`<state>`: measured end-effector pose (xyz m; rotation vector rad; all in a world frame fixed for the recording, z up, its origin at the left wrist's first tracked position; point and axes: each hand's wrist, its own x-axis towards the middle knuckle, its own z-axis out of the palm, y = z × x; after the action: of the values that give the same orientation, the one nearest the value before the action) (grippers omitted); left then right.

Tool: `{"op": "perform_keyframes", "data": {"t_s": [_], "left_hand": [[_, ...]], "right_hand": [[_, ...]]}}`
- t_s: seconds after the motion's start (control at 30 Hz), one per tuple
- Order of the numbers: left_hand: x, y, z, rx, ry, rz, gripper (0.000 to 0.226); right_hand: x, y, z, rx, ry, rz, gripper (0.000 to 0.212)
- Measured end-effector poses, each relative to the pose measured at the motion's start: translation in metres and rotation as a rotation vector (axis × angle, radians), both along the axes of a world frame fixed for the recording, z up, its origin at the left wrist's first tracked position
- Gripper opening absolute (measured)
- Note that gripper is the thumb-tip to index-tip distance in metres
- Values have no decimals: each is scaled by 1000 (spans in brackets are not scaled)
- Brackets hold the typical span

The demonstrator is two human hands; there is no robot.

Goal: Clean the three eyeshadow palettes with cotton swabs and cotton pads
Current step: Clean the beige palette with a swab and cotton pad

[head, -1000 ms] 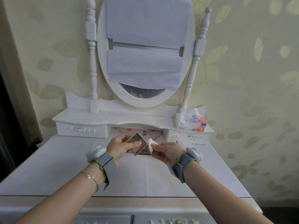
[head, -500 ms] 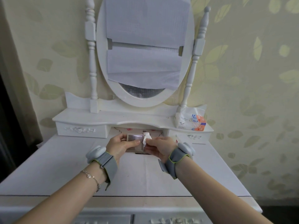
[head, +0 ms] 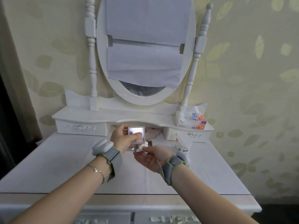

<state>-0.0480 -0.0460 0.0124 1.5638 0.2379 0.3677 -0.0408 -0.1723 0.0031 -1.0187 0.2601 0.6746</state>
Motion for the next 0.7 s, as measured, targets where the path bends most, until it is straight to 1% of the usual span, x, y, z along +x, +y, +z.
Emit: {"op": "perform_keyframes", "data": {"t_s": [0.07,0.13,0.27,0.33,0.4,0.47,0.53,0.63,0.7], "left_hand": [[-1,0,2,24,-20,-12,29],[-2,2,3,40,-19,-40,29],[-3,7,2,66,8,-103,38],[-1,9,0,79,30,-105,40],[-1,9,-1,76,50,-100,35],[0,9,-2,76,57,-87,30],[0,9,-3,43,55,-70,30],[1,9,-2,-28,51,-61,33],[2,11,-3,-41,56,-51,26]], "right_hand": [[3,-1,2,66,28,-46,17],[8,-2,4,73,32,-101,20],[17,-2,5,-138,-124,-144,25],[20,-3,6,-229,-198,-182,22],[23,-3,9,-343,-281,-214,20],[26,-3,12,-414,-339,-228,21],[27,-2,12,-434,-344,-216,21],[21,0,5,-483,-310,-125,19],[15,0,0,-488,-278,-79,20]]}}
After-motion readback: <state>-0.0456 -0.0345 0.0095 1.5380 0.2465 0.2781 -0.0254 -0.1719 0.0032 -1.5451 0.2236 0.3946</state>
